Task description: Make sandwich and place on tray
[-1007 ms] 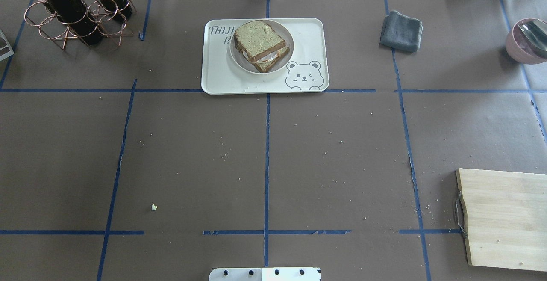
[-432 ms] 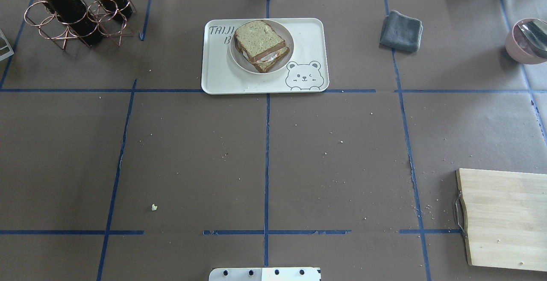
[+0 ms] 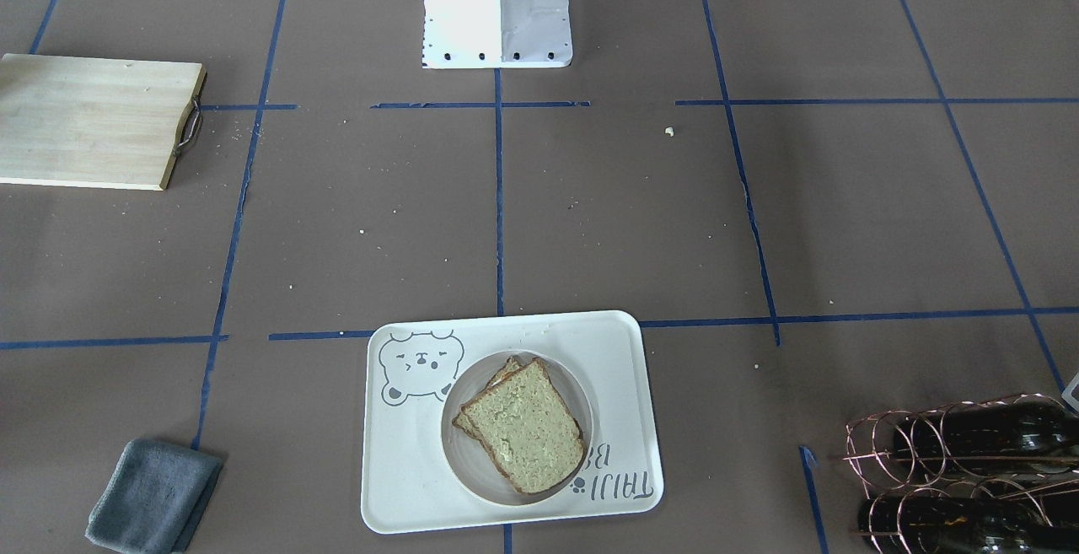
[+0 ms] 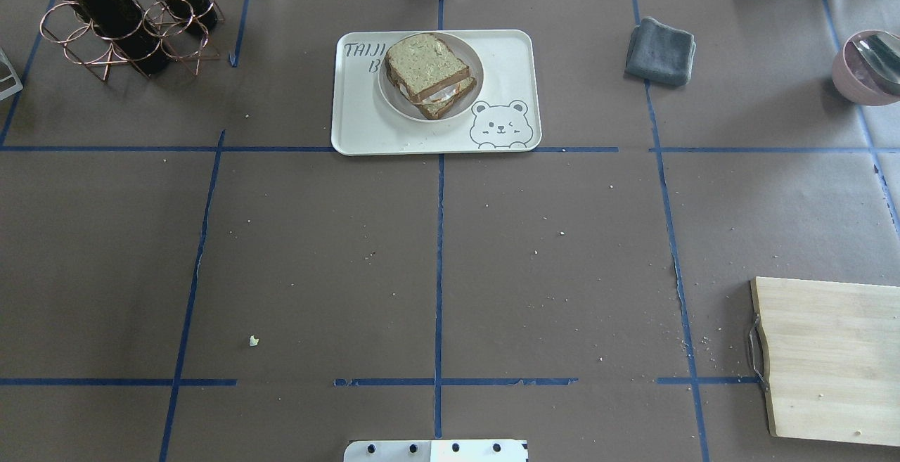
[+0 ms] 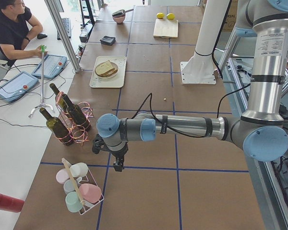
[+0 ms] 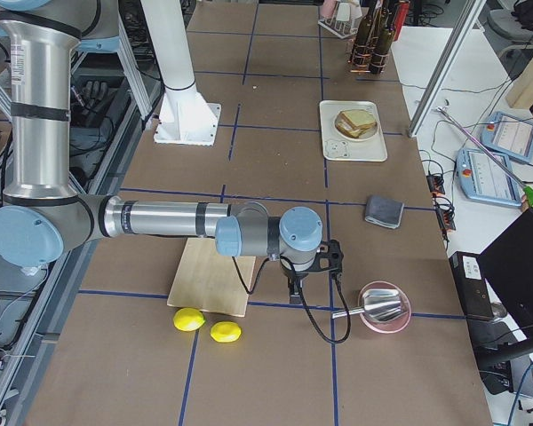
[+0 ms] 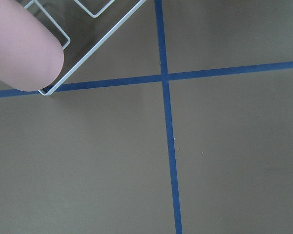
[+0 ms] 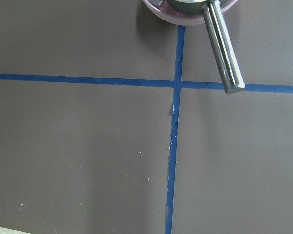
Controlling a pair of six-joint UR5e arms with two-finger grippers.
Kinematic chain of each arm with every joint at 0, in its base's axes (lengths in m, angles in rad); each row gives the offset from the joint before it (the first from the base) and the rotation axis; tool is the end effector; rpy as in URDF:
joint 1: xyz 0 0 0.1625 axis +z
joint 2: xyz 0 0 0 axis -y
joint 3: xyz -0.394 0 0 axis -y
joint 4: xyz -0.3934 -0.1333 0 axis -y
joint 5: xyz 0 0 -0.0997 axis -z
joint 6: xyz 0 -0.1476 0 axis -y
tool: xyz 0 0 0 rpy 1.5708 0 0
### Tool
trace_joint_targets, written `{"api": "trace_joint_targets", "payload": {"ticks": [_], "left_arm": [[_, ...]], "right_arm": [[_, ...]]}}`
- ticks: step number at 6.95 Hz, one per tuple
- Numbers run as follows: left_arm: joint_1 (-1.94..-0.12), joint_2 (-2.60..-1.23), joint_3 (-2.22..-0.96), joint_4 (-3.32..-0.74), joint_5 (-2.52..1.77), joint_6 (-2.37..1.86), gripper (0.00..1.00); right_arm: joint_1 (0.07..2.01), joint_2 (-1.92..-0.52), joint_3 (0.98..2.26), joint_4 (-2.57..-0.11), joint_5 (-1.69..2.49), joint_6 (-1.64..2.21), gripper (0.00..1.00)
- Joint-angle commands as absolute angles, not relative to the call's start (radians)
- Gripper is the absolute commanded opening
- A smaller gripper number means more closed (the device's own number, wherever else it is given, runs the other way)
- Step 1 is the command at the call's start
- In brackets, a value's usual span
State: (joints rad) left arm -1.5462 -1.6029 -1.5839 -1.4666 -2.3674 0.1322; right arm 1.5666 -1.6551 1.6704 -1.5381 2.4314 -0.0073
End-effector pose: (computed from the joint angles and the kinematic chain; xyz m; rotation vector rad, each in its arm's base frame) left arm -0.0155 -0.4996 0.6474 -0.0129 0.7988 0.1249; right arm 0.0194 -0.4645 0.6404 0.0463 -0.8604 -0.0314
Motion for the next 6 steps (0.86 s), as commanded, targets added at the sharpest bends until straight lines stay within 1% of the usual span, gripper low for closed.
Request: {"api": "trace_joint_targets", "payload": {"ticks": [1, 2, 6], "left_arm": [[-1.546, -1.609, -1.585, -1.465, -2.367, 0.127, 1.0], [-1.546, -1.609, -1.585, -1.463, -2.365, 0.126, 1.0], [-1.548, -1.614, -1.585, -1.462, -2.365, 0.126, 1.0]], "right_arm": [[1.574, -1.661, 1.667, -1.572, 2.428, -0.002, 1.0], [1.581, -1.663, 1.667, -1.632, 2.424, -0.002, 1.0], [1.597, -1.661, 1.681, -1.632, 2.333, -0.011, 1.0]]}}
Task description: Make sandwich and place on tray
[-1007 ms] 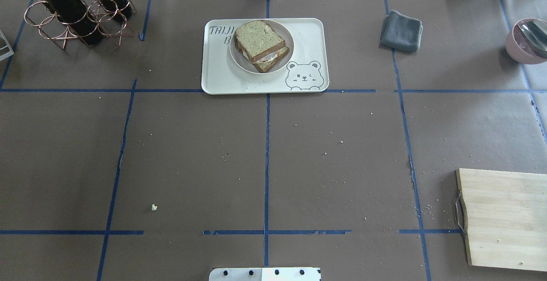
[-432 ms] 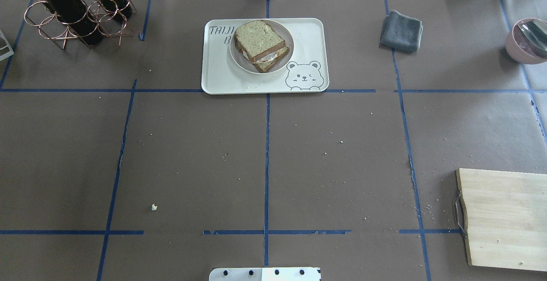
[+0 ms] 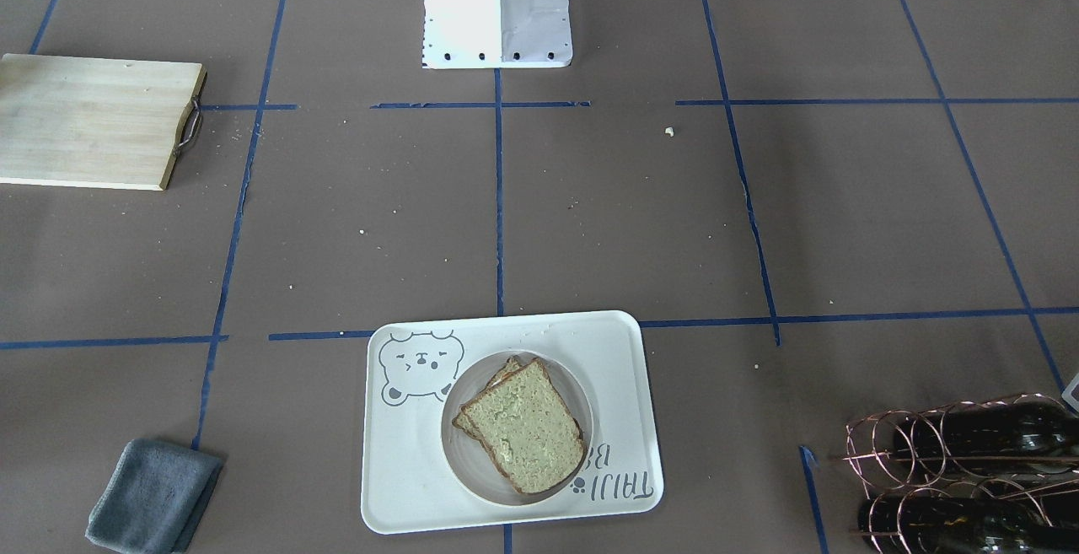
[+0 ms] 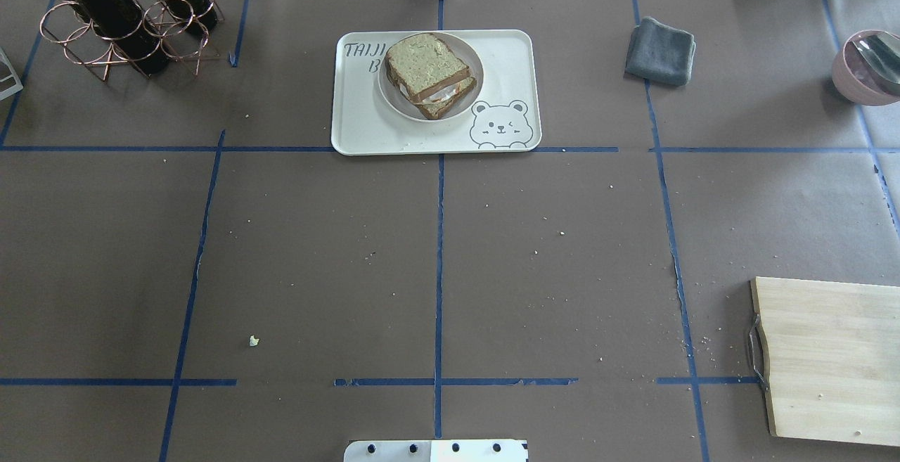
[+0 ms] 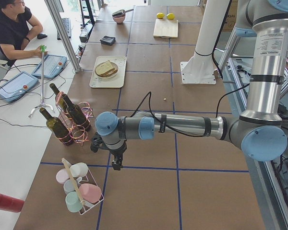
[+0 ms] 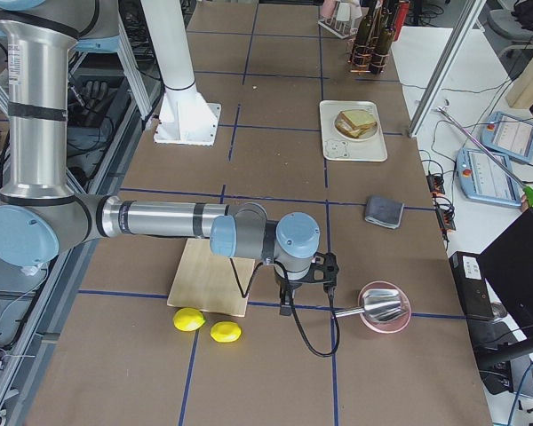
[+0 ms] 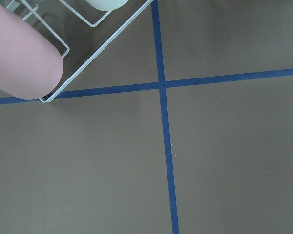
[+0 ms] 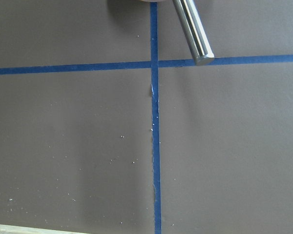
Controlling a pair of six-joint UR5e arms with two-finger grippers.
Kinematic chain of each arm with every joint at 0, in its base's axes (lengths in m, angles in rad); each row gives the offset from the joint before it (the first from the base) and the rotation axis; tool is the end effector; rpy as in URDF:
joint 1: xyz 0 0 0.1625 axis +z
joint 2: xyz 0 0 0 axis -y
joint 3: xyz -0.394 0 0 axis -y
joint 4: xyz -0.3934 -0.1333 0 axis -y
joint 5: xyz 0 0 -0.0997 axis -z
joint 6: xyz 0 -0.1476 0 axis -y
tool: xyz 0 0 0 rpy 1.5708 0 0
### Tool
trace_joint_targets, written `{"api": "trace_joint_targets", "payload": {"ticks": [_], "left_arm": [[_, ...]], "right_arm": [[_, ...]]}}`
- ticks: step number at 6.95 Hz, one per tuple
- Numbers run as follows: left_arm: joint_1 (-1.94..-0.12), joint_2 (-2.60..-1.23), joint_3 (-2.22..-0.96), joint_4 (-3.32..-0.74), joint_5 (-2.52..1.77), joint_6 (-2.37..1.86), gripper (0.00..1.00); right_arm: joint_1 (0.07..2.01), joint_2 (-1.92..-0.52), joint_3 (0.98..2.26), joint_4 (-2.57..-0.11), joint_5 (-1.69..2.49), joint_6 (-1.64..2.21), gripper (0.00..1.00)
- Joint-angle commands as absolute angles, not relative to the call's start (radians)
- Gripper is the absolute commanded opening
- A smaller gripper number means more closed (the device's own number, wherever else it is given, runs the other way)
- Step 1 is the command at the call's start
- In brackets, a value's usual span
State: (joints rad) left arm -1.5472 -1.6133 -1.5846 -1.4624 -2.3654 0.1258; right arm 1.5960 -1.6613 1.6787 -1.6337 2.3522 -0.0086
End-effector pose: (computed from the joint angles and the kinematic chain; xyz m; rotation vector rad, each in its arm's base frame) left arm -0.0161 -0.5042 0.6425 -0.0087 0.7964 0.1207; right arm 0.0407 -0.4517 0.6573 -0.0300 -0.7819 0.0335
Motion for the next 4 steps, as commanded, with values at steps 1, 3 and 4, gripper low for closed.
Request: {"api": "trace_joint_targets", "payload": {"ticks": [1, 3, 4], "left_arm": [[-1.546, -1.614, -1.585, -1.462, -2.365, 0.126, 1.0], [-1.546, -1.615, -1.585, -1.462, -2.365, 0.126, 1.0], [-1.548, -1.615, -1.585, -1.462, -2.365, 0.126, 1.0]], "right_arm": [[1.597, -1.663, 1.681, -1.631, 2.341, -0.009, 1.0], [1.597, -1.663, 1.681, -1.629, 2.345, -0.006, 1.0], [1.597, -1.663, 1.681, -1.629, 2.345, -0.006, 1.0]]}}
